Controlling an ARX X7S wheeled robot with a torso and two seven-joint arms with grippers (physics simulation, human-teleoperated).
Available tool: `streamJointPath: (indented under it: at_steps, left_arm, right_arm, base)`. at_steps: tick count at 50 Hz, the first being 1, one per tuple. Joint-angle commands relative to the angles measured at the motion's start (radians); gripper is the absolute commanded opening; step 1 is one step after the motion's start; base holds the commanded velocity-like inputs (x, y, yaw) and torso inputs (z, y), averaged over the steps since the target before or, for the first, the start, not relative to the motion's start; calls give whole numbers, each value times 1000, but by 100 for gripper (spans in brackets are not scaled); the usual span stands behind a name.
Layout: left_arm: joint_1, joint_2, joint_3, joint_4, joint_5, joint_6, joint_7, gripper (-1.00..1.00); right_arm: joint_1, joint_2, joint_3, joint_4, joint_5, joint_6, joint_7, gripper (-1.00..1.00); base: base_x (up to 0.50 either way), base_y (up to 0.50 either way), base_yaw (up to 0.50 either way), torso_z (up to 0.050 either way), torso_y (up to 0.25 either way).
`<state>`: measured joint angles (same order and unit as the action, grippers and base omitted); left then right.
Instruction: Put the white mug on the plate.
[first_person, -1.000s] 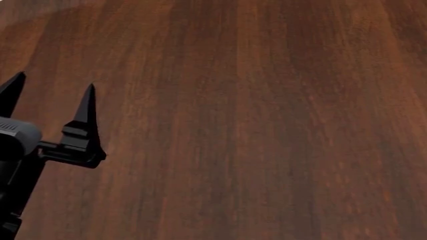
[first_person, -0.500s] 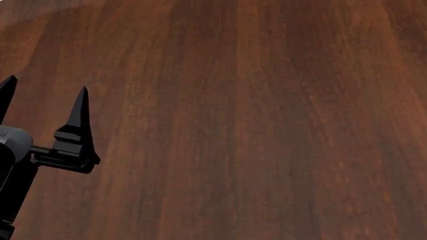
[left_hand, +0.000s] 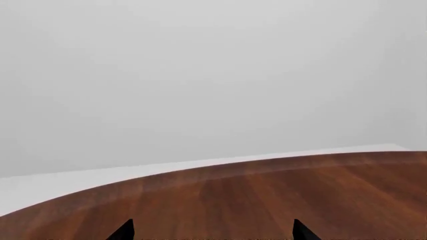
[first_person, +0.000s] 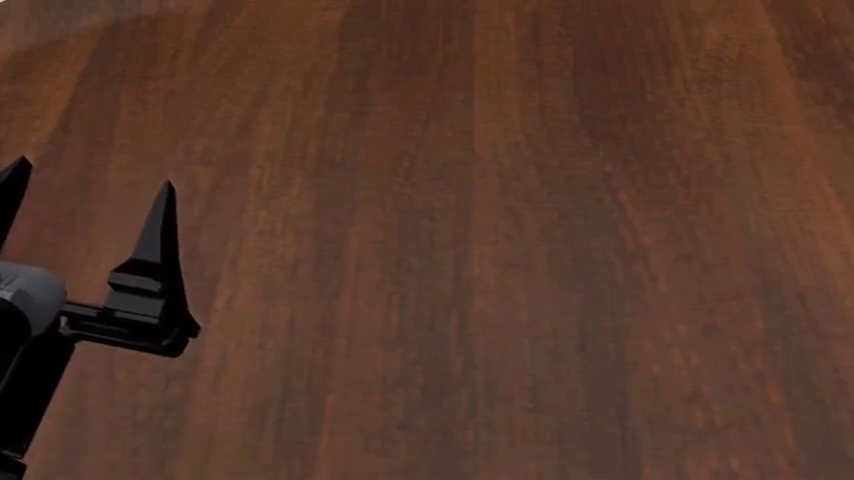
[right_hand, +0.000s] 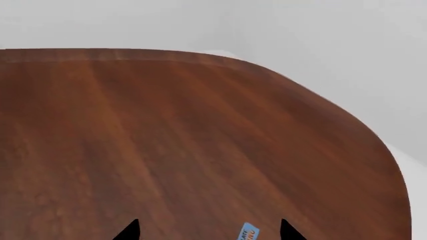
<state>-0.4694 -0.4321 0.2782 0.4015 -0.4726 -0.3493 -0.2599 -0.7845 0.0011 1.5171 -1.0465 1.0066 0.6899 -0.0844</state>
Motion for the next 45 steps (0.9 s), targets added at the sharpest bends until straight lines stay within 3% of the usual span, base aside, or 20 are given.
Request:
streamJointPath:
  at_steps: [1, 20, 21, 22, 23, 25, 26, 28, 31, 33, 34, 35, 36, 37, 38, 39, 40, 41, 43, 45]
  left_arm:
    - [9, -1, 9, 9, 4, -1, -7, 100]
    - [31, -9, 14, 33, 3, -9, -22, 100]
    - [32, -10, 14, 36, 3, -11, -24, 100]
    - [34, -11, 15, 39, 4, -13, -26, 100]
    - [33, -12, 15, 41, 3, -15, -27, 100]
    - [36, -14, 15, 46, 4, -18, -31, 100]
    - [39, -15, 15, 53, 2, -21, -33, 100]
    - [44, -17, 17, 63, 3, -25, -37, 100]
    - [48, -18, 25, 70, 8, -29, -41, 100]
    - [42, -18, 27, 78, 5, -43, -48, 100]
    - [42, -19, 27, 79, 5, -44, -48, 100]
    - [25, -21, 23, 99, -12, -79, -58, 100]
    - [26, -22, 25, 103, -11, -82, -61, 100]
    - [27, -21, 25, 103, -12, -83, -62, 100]
    - [29, -21, 28, 103, -9, -84, -64, 100]
    - [29, -20, 29, 101, -10, -84, -64, 100]
    - [30, -19, 31, 99, -8, -85, -65, 100]
    - [31, -18, 35, 101, -5, -86, -67, 100]
    - [34, -17, 36, 105, -6, -87, -70, 100]
    - [37, -17, 37, 111, -6, -88, -73, 100]
  right_arm:
    - [-1, -1, -334, -1, -256, -213, 7, 100]
    - [-1, -1, -819, -1, -648, -439, -59, 100]
    - [-1, -1, -920, -1, -734, -456, -27, 100]
    - [0, 149, -1070, -1, -584, -606, 123, 100]
    - [-1, -1, -1166, -1, -734, -486, 51, 100]
    - [299, 299, -1466, -1, -434, -786, 351, 100]
    - [324, 449, -1616, -1, -392, -936, 501, 100]
    - [377, 749, -1916, -1, -290, -922, 801, 100]
    - [454, 1199, -1855, -1, -154, -874, 1251, 100]
    - [502, 1499, -1810, -1, -72, -839, 1208, 100]
    - [505, 1570, -1808, -1, -68, -837, 1206, 100]
    - [529, 1570, -1787, -1, -29, -815, 1169, 100]
    - [679, 1420, -1937, -1, 121, -665, 1319, 100]
    - [829, 1270, -2087, -1, 271, -515, 1299, 100]
    - [979, 1120, -1937, -1, 421, -365, 1449, 100]
    - [1129, 1039, -2087, -1, 360, -215, 1299, 100]
    - [1279, 1030, -2087, -1, 363, -113, 1259, 100]
    - [1429, 979, -2209, -1, 513, -89, 1395, 100]
    - [1729, 1030, -2447, -1, 447, -233, 1403, 100]
    - [1852, 1061, -2692, -1, 378, -364, 1411, 100]
  base:
    - [0, 0, 0, 0, 0]
    - [0, 0, 0, 0, 0]
    - [0, 0, 0, 0, 0]
    - [0, 0, 0, 0, 0]
    - [0, 0, 0, 0, 0]
    - [0, 0, 1, 0, 0]
    - [0, 0, 0, 0, 0]
    - [0, 0, 0, 0, 0]
    - [0, 0, 0, 0, 0]
    - [0, 0, 0, 0, 0]
    - [0, 0, 0, 0, 0]
    - [0, 0, 0, 0, 0]
    - [0, 0, 0, 0, 0]
    - [0, 0, 0, 0, 0]
    - [0, 0, 0, 0, 0]
    - [0, 0, 0, 0, 0]
    - [0, 0, 0, 0, 0]
    - [0, 0, 0, 0, 0]
    - [0, 0, 0, 0, 0]
    - [0, 0, 0, 0, 0]
